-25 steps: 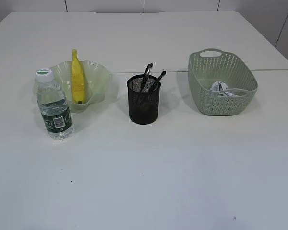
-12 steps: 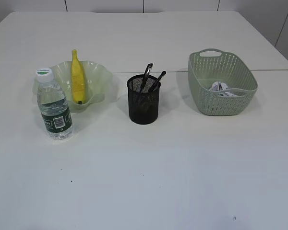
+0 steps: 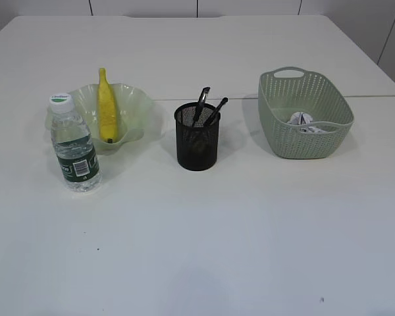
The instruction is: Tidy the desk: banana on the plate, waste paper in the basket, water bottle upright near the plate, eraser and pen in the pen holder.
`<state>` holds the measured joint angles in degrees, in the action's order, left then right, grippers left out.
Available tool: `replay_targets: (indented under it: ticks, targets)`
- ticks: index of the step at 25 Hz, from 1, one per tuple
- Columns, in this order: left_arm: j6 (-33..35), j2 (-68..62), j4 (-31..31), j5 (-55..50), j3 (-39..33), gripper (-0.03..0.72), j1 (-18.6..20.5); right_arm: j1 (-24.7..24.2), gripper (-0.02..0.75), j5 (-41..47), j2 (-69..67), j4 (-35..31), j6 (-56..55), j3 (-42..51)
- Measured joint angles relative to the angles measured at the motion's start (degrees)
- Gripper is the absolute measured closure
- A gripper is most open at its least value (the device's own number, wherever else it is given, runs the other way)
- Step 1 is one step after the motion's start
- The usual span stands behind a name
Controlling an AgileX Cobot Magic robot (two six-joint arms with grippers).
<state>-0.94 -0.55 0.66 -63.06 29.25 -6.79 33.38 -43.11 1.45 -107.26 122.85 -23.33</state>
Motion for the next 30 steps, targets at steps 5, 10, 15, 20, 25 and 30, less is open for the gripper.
replay_targets:
  ticks: [5,10,15,20,25,30]
  targets:
    - [0.0,0.0,0.0,0.0,0.0,0.713,0.0,0.0,0.666,9.94,0.0,0.0,-4.28,0.03]
    - [0.0,0.0,0.0,0.0,0.0,0.713,0.0,0.0,0.666,14.7,-0.53,0.1,-7.06,0.03]
    - [0.0,0.0,0.0,0.0,0.0,0.713,0.0,0.0,0.666,15.67,-2.25,0.94,-7.59,0.13]
    - [0.0,0.0,0.0,0.0,0.0,0.713,0.0,0.0,0.666,16.68,-3.26,10.23,-12.6,0.38]
    - [0.0,0.0,0.0,0.0,0.0,0.713,0.0,0.0,0.666,17.52,-3.26,21.4,-20.17,0.38]
    - [0.0,0.0,0.0,0.0,0.0,0.713,0.0,0.0,0.666,18.75,-3.85,30.01,-28.76,1.27]
